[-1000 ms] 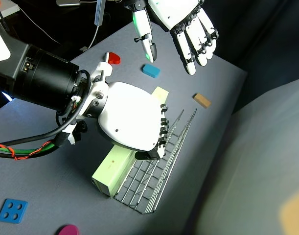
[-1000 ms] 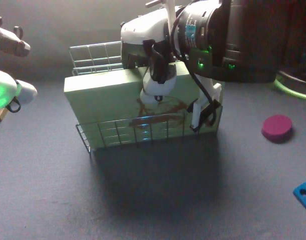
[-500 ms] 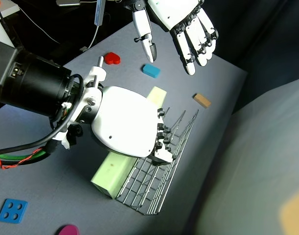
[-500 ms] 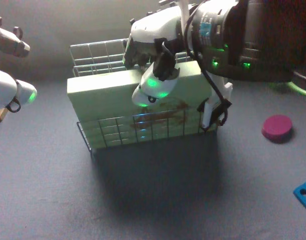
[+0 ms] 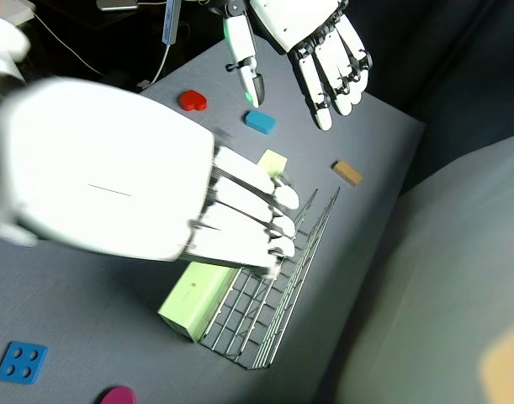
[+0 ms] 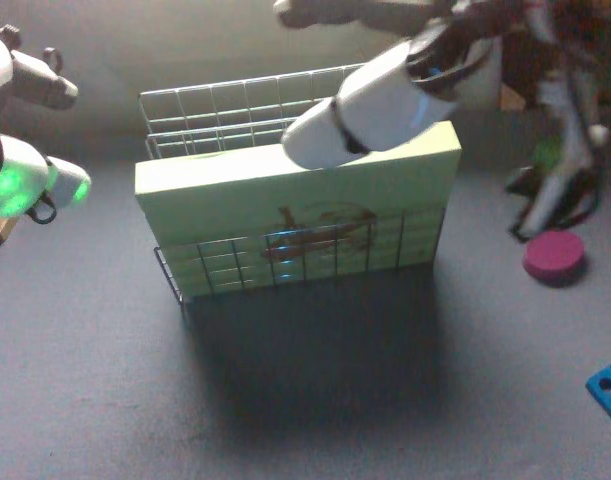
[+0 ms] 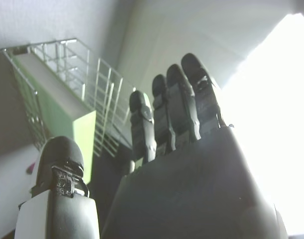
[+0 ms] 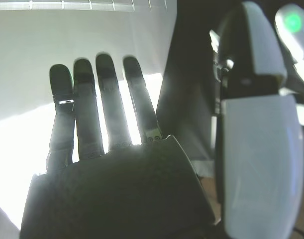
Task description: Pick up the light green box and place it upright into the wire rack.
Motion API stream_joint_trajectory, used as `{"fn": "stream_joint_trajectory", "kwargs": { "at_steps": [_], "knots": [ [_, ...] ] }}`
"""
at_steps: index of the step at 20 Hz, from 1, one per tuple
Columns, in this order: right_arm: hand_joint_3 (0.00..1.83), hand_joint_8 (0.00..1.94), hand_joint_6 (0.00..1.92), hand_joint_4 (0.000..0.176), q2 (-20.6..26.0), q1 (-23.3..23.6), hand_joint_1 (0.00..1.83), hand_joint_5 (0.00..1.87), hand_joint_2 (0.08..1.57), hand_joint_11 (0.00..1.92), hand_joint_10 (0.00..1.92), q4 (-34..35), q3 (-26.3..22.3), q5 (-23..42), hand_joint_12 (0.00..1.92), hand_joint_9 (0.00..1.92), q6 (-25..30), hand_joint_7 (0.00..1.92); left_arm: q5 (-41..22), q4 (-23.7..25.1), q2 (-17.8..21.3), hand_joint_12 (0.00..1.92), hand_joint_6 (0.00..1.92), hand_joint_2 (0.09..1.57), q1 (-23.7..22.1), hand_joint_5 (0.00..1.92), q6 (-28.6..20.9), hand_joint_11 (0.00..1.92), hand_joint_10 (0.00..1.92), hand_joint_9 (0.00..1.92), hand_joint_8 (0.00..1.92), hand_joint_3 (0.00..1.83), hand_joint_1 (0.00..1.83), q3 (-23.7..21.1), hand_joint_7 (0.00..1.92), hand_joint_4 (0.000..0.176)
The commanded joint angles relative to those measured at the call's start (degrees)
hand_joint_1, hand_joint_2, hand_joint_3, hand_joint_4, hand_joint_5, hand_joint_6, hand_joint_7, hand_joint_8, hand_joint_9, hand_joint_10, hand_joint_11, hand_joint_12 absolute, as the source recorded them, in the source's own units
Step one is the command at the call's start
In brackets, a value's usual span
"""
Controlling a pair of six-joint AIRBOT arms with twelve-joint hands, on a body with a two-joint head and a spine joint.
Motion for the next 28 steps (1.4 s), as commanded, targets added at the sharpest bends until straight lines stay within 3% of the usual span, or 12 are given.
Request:
{"fn": "stream_joint_trajectory", "kwargs": {
  "at_steps": [1,7,10,12,13,15,17,21,22,23,24,28],
  "knots": [
    [0.00,0.00,0.00,0.036,0.7,0.9,0.42,0.19,0.96,0.00,0.00,-2.6,-0.9,1.4,0.92,0.24,-0.5,0.24,-0.9,4.0,-0.2,0.62,0.01,1.25,-1.1,0.32,-0.2,0.00,0.00,0.20,0.00,0.00,0.28,-0.3,0.24,0.087],
    [0.00,0.03,0.02,0.019,13.5,-1.0,0.53,0.54,0.99,0.27,0.08,-2.3,-10.1,6.8,1.19,0.63,-2.0,0.64,1.1,4.0,-2.9,0.82,0.01,1.23,-3.9,0.39,0.7,0.00,0.01,0.32,0.01,0.00,0.31,-3.5,0.36,0.078],
    [0.00,0.41,0.10,0.000,17.0,-2.1,0.67,0.85,1.03,0.64,1.14,-2.3,-11.0,10.4,1.60,0.66,-3.2,0.85,2.3,4.0,-4.9,1.05,0.02,1.21,-4.3,0.67,0.7,0.16,0.07,0.63,0.04,0.00,0.37,-4.3,0.72,0.006],
    [0.00,1.13,1.06,0.000,17.7,-3.5,0.70,0.70,1.07,0.83,1.52,-2.5,-10.9,11.4,1.78,0.80,-3.2,0.78,3.5,4.0,-5.5,1.27,0.05,1.17,-4.3,0.99,0.6,0.52,0.68,0.86,0.31,0.00,0.48,-5.1,1.08,0.000],
    [0.00,1.40,1.42,0.000,17.7,-4.4,0.70,0.65,1.09,0.96,1.66,-3.2,-10.9,11.6,1.82,0.88,-3.2,0.76,3.5,4.0,-5.7,1.46,0.13,1.15,-4.3,1.09,0.4,0.65,1.15,0.84,0.77,0.00,0.52,-5.5,1.03,0.000],
    [0.00,1.89,1.87,0.000,17.6,-6.2,0.75,0.65,1.11,1.28,1.91,-6.5,-10.9,11.9,1.92,1.06,-0.9,0.77,3.5,4.9,-6.0,1.88,1.18,1.16,-4.0,0.85,-0.2,0.85,1.83,0.80,1.55,0.00,0.59,-6.2,0.85,0.000],
    [0.00,1.94,1.92,0.000,17.5,-7.0,0.79,0.77,1.12,1.47,1.92,-9.5,-10.9,12.0,1.92,1.19,0.7,0.89,4.1,6.5,-6.0,1.92,1.83,1.17,-2.6,0.73,-3.3,1.00,1.92,0.89,1.90,0.00,0.61,-7.2,0.84,0.000],
    [0.00,1.94,1.92,0.000,17.5,-6.9,0.76,1.19,1.27,1.79,1.92,-9.5,-10.8,12.9,1.92,1.56,0.8,1.36,4.3,6.6,-6.1,1.92,1.92,1.25,-1.8,1.24,-3.9,1.41,1.92,1.35,1.92,0.01,0.59,-8.0,1.35,0.000],
    [0.00,1.94,1.92,0.080,17.5,-6.9,0.72,1.26,1.36,1.80,1.92,-9.5,-10.8,13.2,1.92,1.61,0.7,1.43,4.3,6.6,-6.3,1.92,1.92,1.31,-1.8,1.28,-4.0,1.49,1.92,1.40,1.92,0.01,0.54,-8.1,1.40,0.000],
    [0.00,1.94,1.92,0.080,17.4,-6.9,0.72,1.26,1.36,1.80,1.92,-9.5,-10.8,13.4,1.92,1.61,0.5,1.43,4.3,6.6,-6.4,1.92,1.92,1.31,-1.9,1.28,-4.2,1.49,1.92,1.40,1.92,0.01,0.54,-8.0,1.40,0.000],
    [0.00,1.94,1.92,0.172,17.4,-7.0,0.70,1.28,1.37,1.81,1.92,-9.5,-10.8,13.6,1.92,1.62,0.4,1.44,4.5,6.6,-6.5,1.92,1.92,1.32,-2.0,1.29,-4.4,1.51,1.92,1.40,1.92,0.01,0.54,-8.0,1.41,0.000],
    [0.01,1.94,1.92,0.176,17.4,-7.1,0.72,1.28,1.39,1.81,1.92,-9.7,-10.8,14.4,1.92,1.62,0.2,1.44,5.1,6.6,-6.8,1.92,1.92,1.33,-2.9,1.29,-4.5,1.50,1.92,1.40,1.92,0.00,0.56,-7.9,1.41,0.000]
  ]
}}
